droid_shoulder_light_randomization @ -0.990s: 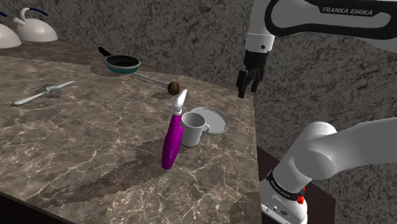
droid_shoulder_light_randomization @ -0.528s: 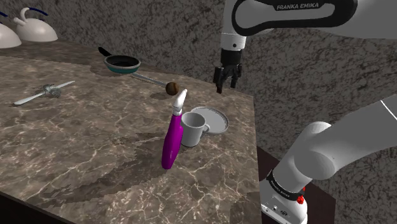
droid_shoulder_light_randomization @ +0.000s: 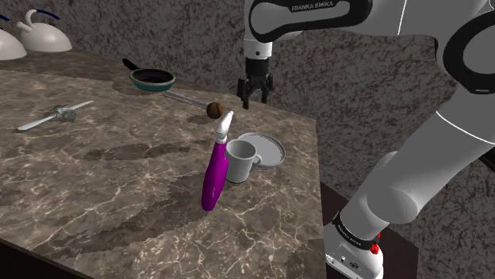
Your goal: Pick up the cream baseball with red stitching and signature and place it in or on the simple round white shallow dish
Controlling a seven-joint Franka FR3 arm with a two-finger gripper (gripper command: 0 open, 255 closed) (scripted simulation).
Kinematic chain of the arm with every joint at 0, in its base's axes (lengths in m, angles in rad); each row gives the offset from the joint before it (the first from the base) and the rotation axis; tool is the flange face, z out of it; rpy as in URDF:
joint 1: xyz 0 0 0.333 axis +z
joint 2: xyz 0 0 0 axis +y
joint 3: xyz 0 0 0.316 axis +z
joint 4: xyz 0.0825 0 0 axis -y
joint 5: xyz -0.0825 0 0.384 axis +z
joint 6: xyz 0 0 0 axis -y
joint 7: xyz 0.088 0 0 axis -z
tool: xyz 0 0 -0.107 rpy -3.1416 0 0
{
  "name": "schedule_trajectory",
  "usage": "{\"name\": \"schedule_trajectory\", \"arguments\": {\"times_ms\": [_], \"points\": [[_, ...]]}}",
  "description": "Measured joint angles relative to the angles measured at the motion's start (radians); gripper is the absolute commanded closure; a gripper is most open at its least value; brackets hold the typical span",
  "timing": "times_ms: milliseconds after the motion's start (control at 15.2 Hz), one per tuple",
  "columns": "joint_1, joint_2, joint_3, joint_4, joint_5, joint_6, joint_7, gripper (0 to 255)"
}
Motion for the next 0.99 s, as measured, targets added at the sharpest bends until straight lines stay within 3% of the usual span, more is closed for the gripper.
{"name": "schedule_trajectory", "arguments": {"times_ms": [594, 990], "points": [[0.018, 0.379, 0.010, 0.408, -0.044, -0.040, 0.049, 0], [0.040, 0.684, 0.003, 0.831, -0.072, -0.165, 0.058, 0]]}}
